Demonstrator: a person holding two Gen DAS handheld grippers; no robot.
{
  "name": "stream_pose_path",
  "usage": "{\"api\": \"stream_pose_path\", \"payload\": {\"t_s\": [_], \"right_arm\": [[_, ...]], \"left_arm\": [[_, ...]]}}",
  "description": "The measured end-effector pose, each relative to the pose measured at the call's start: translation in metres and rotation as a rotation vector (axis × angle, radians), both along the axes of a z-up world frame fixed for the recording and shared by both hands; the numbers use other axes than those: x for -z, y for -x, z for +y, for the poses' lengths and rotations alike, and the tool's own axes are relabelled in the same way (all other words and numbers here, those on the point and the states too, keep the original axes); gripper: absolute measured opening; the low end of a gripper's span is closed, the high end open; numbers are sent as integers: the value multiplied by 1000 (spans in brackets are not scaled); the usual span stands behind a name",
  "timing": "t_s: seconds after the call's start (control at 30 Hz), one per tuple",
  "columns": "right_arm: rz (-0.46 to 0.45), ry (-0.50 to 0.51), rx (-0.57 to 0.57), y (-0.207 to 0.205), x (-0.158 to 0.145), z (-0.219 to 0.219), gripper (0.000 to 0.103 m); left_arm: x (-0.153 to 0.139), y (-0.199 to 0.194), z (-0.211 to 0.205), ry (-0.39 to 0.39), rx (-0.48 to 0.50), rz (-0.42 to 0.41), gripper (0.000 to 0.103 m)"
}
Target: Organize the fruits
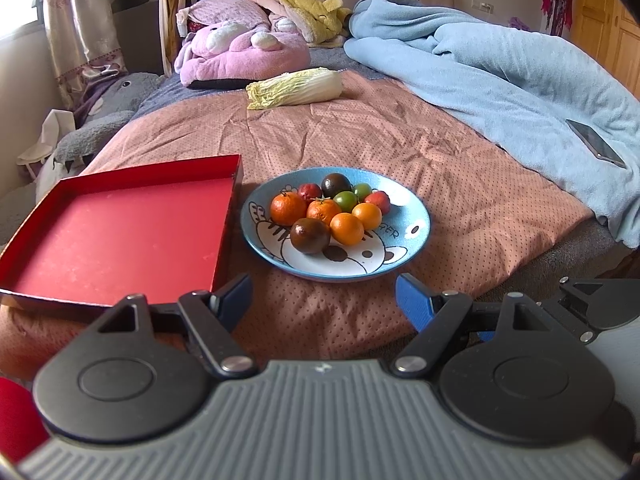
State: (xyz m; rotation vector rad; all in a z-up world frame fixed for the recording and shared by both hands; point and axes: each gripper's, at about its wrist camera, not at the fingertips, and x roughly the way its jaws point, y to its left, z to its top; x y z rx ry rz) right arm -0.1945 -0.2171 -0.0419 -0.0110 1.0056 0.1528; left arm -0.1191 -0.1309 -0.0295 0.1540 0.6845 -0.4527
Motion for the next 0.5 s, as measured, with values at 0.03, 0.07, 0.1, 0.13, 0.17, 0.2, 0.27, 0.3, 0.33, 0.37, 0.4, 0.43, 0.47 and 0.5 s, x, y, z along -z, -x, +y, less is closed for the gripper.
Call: {"api": "stream_pose_path", "payload": {"t_s": [0.03,0.07,0.1,0.13,0.17,0.2,0.27,0.3,0.33,0.37,0.4,0.43,0.47,0.5], "right_arm": [[1,-1,0,0,0,0,100],[0,-1,0,0,1,0,100],[0,-1,-1,0,1,0,100],[0,-1,0,0,1,0,100],[0,-1,0,0,1,0,100],[-1,-1,0,0,1,0,100],[-1,-1,0,0,1,-1,100],[-1,-1,1,1,1,0,100],[-1,-2,1,1,1,0,100],[-2,-2,1,1,1,0,100],[-2,-2,1,1,2,1,100],[-2,-2,1,1,2,1,100],[-2,-2,1,1,2,1,101],[-2,-3,1,1,2,1,100]], "left_arm": [[0,0,0,-1,0,0,81],[0,0,0,-1,1,0,81],[0,0,0,-1,0,1,81],[1,0,0,-2,1,2,81],[1,0,-1,-3,0,3,81],[1,0,-1,-3,1,4,81],[1,-1,-1,-5,1,5,81],[1,-1,-1,-5,2,6,81],[1,-1,-1,-4,3,7,81],[1,-1,-1,-4,3,9,81],[1,-1,-1,-5,3,10,81],[1,-1,-1,-6,5,11,81],[1,-1,-2,-6,6,12,81],[1,-1,-2,-7,6,12,81]]}}
